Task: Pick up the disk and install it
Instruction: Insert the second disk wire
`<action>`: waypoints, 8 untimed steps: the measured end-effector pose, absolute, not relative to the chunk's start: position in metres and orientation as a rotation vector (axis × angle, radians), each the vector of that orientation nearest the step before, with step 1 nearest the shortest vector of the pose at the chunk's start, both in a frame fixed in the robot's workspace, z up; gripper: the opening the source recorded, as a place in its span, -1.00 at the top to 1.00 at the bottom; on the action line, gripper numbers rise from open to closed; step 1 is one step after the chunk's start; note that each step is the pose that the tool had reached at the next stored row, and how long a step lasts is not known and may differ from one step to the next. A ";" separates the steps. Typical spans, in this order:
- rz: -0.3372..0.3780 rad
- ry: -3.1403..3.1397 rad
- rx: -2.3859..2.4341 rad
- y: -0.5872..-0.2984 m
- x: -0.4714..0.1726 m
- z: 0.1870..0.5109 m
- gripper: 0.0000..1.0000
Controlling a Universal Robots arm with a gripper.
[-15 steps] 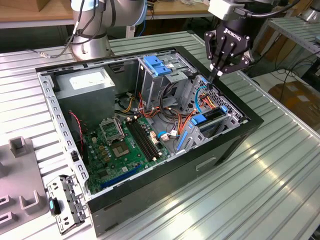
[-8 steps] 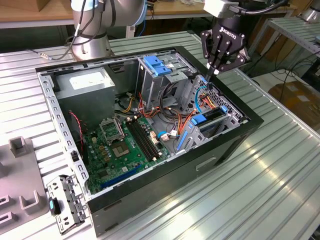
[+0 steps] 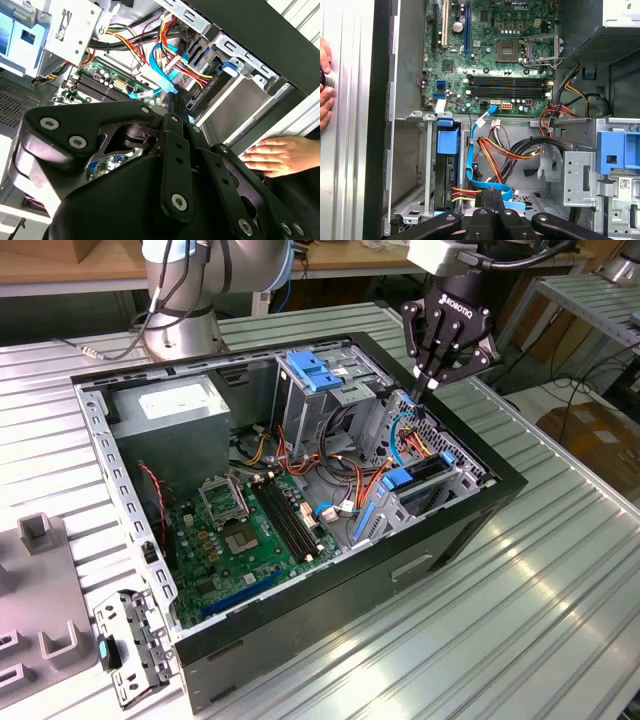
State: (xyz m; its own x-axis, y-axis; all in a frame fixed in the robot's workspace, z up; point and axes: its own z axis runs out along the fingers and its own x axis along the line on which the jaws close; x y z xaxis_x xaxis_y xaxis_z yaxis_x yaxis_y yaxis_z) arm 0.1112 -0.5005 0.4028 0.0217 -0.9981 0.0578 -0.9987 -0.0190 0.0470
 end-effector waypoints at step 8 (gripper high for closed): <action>0.048 -2.131 2.173 -0.500 0.112 0.396 0.79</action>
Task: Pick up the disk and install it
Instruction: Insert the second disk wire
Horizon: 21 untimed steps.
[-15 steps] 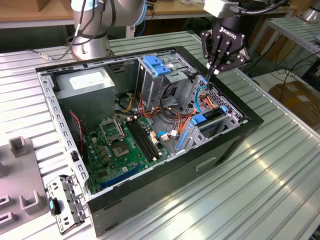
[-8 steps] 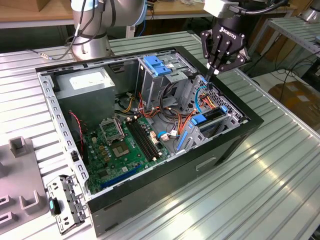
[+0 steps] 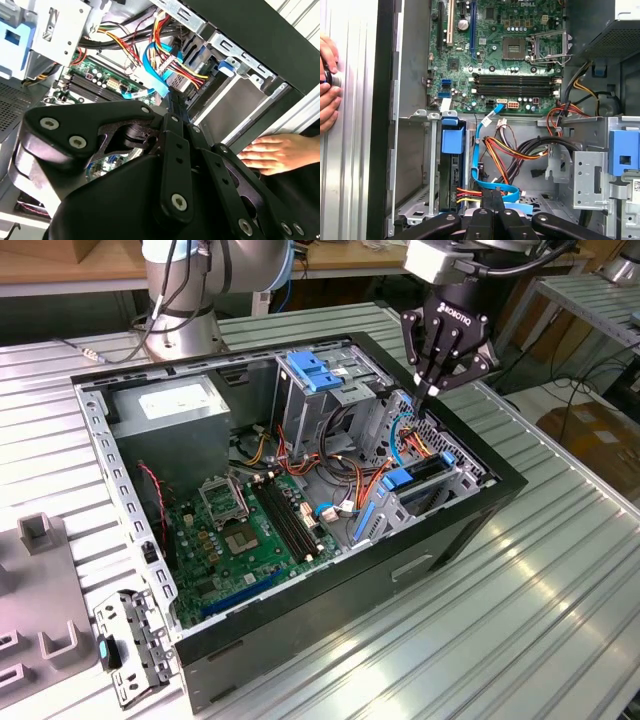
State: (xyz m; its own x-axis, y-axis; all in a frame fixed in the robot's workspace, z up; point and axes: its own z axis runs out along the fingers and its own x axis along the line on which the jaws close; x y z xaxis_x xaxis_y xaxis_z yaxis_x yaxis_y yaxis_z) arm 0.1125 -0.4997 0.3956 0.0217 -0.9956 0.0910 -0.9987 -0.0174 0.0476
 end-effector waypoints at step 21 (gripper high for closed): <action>0.163 -2.075 2.111 -0.484 0.113 0.387 0.52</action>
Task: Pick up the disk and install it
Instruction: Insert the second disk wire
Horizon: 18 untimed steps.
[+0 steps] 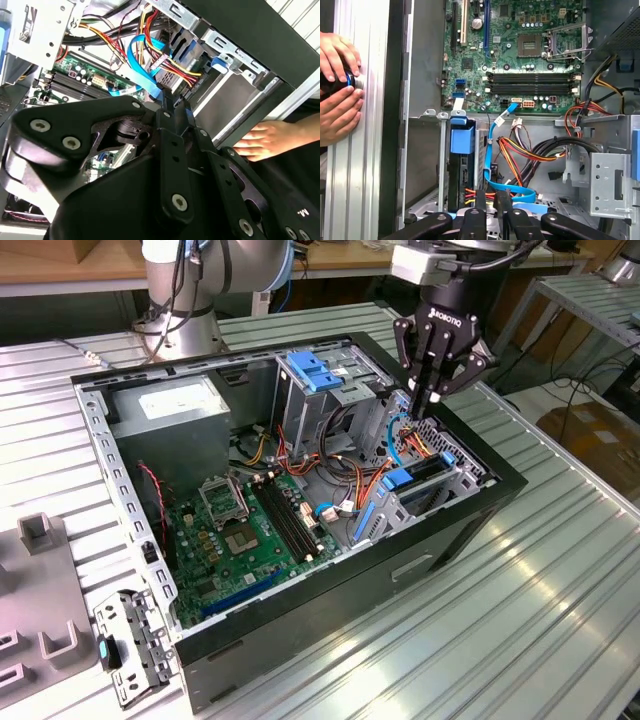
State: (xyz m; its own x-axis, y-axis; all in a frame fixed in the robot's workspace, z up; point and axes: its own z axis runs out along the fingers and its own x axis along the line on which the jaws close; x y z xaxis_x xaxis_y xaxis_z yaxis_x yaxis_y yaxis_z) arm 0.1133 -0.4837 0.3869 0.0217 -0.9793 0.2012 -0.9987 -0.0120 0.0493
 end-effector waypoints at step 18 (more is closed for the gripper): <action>0.181 -2.064 2.099 -0.473 0.113 0.391 0.52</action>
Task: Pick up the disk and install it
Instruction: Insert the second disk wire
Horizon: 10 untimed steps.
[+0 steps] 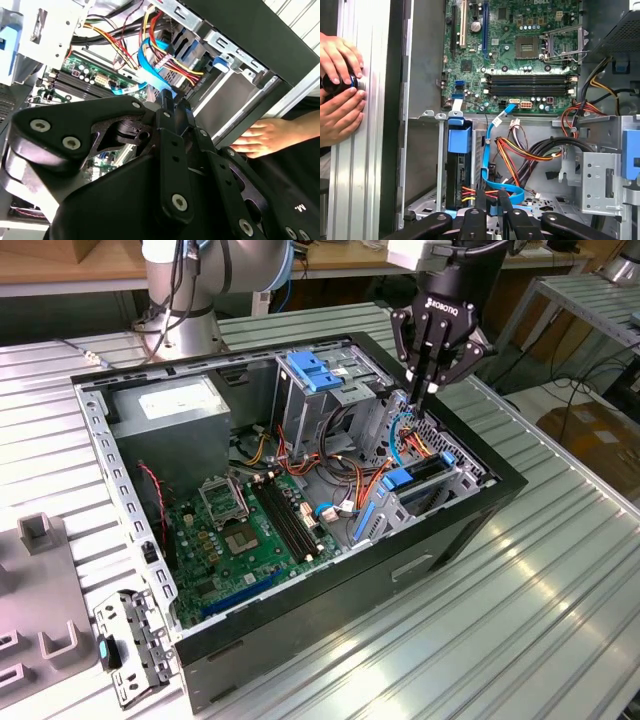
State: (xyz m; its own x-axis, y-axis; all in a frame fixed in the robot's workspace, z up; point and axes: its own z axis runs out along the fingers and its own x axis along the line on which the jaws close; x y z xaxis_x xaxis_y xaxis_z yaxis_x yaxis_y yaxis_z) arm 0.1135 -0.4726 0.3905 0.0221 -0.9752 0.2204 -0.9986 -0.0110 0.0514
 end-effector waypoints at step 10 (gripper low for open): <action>0.231 -2.037 2.069 -0.472 0.114 0.379 0.52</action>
